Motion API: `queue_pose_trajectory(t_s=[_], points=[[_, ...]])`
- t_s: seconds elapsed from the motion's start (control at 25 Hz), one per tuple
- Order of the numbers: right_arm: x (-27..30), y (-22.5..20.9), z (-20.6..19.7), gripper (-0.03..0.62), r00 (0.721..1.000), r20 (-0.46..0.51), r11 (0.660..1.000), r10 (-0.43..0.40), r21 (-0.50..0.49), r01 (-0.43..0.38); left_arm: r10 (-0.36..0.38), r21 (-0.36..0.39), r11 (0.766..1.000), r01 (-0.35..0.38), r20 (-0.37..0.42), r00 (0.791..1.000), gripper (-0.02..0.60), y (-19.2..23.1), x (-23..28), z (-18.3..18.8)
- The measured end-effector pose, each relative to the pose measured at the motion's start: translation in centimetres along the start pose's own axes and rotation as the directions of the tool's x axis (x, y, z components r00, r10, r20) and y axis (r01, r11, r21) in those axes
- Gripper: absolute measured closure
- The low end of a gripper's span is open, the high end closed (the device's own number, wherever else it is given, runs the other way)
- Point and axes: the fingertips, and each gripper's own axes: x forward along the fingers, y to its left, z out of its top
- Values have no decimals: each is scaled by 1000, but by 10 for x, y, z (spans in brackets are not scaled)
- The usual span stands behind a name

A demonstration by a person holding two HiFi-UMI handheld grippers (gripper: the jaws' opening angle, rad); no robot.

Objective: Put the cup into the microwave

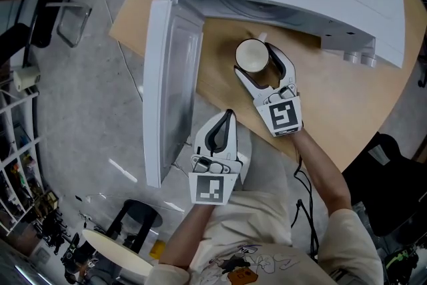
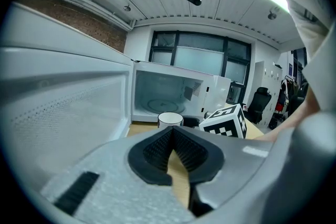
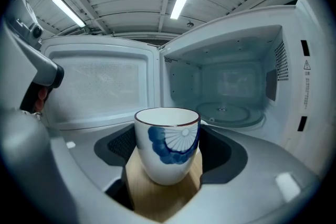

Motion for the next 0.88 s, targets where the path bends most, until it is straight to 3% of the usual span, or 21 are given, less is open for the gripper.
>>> queue_pose_trajectory(t_s=[0.16,0.36,0.52,0.88], points=[[-4,-3,12,214,1000,18,1000,-13,-2,13,-9,2,1000,9,0,1000,577,-3,0,2],[-5,-14,49,214,994,110,997,-16,-70,24,-19,4,1000,19,12,1000,577,-7,1,9],[1,-30,74,214,988,148,997,-46,-47,53,-27,8,1000,27,35,999,577,-11,4,21],[33,-82,87,215,983,111,989,-149,-7,151,-15,10,1000,15,61,998,577,-2,6,39]])
